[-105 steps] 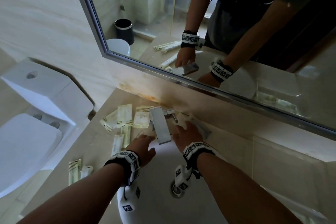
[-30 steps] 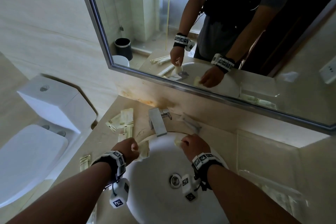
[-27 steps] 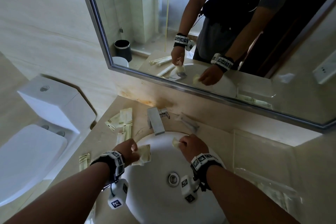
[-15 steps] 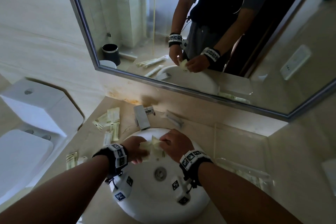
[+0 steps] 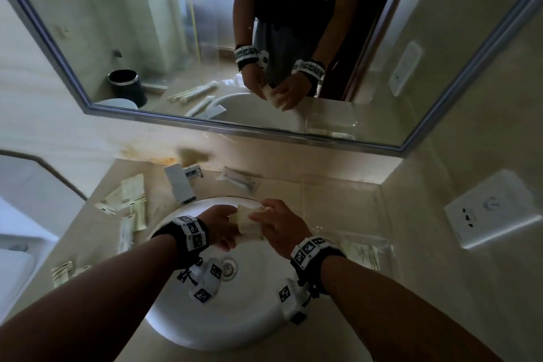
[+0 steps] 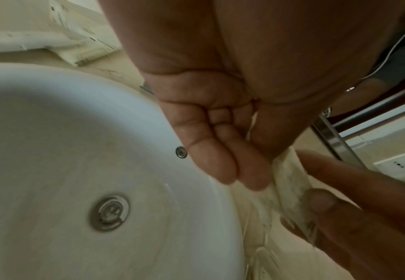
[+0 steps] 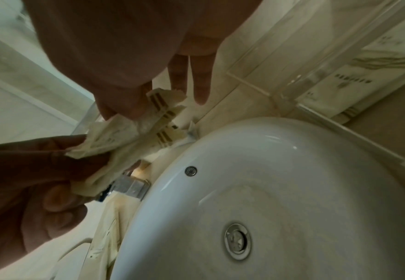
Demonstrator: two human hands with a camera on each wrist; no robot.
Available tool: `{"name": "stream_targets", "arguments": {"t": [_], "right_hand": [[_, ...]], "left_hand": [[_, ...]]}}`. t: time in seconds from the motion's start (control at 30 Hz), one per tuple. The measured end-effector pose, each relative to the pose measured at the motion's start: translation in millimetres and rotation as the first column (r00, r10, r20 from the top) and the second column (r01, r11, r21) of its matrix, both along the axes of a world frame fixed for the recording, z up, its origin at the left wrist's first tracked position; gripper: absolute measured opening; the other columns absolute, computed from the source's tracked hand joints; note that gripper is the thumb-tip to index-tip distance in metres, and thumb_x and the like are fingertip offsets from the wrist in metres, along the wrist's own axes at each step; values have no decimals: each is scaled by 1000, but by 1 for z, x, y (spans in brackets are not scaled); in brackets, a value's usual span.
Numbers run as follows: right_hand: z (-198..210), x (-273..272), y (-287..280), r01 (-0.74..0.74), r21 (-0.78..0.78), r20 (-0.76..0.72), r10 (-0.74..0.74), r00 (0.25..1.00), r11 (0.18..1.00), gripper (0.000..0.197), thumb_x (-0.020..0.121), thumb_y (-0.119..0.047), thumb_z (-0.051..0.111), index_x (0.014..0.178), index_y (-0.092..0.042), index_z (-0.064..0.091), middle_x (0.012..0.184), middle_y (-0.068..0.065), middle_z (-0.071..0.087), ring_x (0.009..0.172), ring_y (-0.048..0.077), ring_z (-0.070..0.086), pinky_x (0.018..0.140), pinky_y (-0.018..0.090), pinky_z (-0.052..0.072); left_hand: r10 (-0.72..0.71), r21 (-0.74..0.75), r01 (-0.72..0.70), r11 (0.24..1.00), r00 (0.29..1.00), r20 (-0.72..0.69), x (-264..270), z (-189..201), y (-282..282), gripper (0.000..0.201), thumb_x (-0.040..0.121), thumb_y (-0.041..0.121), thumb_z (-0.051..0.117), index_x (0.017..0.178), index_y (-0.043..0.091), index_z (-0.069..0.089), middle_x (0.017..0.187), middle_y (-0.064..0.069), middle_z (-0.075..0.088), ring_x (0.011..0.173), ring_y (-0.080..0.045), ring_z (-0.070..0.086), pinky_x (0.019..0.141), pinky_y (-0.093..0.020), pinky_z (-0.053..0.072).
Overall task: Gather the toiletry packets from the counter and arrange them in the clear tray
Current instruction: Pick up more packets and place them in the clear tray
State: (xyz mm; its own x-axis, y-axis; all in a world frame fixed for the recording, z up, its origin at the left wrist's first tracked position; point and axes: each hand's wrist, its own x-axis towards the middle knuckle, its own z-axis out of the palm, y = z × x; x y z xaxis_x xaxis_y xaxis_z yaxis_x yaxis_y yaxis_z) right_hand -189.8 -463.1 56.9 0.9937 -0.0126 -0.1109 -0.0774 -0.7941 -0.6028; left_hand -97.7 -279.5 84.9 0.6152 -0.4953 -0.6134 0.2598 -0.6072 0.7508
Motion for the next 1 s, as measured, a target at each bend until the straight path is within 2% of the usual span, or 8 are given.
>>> {"name": "stream_targets", "arguments": {"t": [0.23, 0.33, 0.5, 0.63, 0.7, 0.77, 0.87, 1.0], "right_hand": [[5, -19, -30, 146, 88, -5, -146, 989, 985, 31, 95, -23, 50, 118, -35, 68, 148, -7, 38, 132, 13, 44, 108, 29, 39], [10, -24, -38, 187, 60, 28, -189, 982, 981, 37, 90, -26, 51, 125, -31, 60, 144, -4, 39, 124, 16, 49, 102, 32, 43], [7, -24, -50, 234, 20, -50, -233, 971, 972, 58, 88, -34, 49, 145, -27, 39, 148, -2, 35, 130, 16, 44, 107, 40, 41], [8, -24, -55, 213, -24, -104, -215, 971, 977, 50, 93, -37, 51, 142, -31, 44, 145, -1, 39, 128, 19, 46, 106, 39, 42], [4, -25, -55, 157, -74, -124, -165, 978, 985, 44, 94, -57, 39, 136, -44, 43, 140, -3, 44, 125, 19, 47, 102, 40, 45], [7, -29, -55, 113, -110, -174, -131, 976, 987, 46, 92, -62, 30, 135, -49, 39, 138, -6, 45, 126, 20, 45, 100, 42, 46], [19, -39, -57, 103, -67, -190, -114, 975, 992, 47, 96, -42, 46, 141, -30, 41, 141, -5, 44, 129, 19, 37, 104, 38, 41], [13, -50, -70, 294, 142, -177, -268, 947, 945, 57, 80, -45, 59, 135, -29, 51, 126, 0, 61, 112, 23, 59, 92, 36, 50]], "left_hand": [[-80, -8, 80, 997, 997, -19, -8, 0, -41, 17, 92, 1, 55, 108, 7, 58, 68, -14, 66, 51, -19, 66, 54, -34, 59], [-100, -16, 99, 995, 995, -31, -12, 3, -57, 29, 91, -5, 49, 117, 5, 54, 72, -19, 64, 50, -20, 64, 61, -38, 59], [-65, -31, 62, 998, 994, -93, -16, 12, -74, 59, 91, -7, 48, 144, 15, 34, 71, -17, 61, 55, -24, 62, 53, -33, 55], [-144, 32, 144, 989, 990, 6, -16, 12, -81, 38, 91, 26, 64, 122, 7, 54, 77, -12, 65, 56, -19, 63, 52, -30, 54], [-237, 124, 226, 966, 968, 84, -19, 16, -88, 35, 89, 37, 61, 106, 6, 62, 74, -12, 66, 54, -17, 62, 51, -27, 53], [-286, 170, 265, 949, 951, 116, -24, 19, -96, 31, 89, 33, 56, 98, 5, 66, 71, -11, 65, 54, -18, 60, 52, -26, 51], [-315, 127, 301, 945, 942, 115, -28, 14, -105, 21, 94, 20, 53, 103, 5, 64, 80, -11, 66, 60, -18, 61, 52, -26, 50], [-351, 79, 344, 936, 932, 95, -29, 2, -110, 10, 97, 18, 49, 101, 17, 59, 80, -4, 63, 61, -16, 60, 48, -24, 48]]}}
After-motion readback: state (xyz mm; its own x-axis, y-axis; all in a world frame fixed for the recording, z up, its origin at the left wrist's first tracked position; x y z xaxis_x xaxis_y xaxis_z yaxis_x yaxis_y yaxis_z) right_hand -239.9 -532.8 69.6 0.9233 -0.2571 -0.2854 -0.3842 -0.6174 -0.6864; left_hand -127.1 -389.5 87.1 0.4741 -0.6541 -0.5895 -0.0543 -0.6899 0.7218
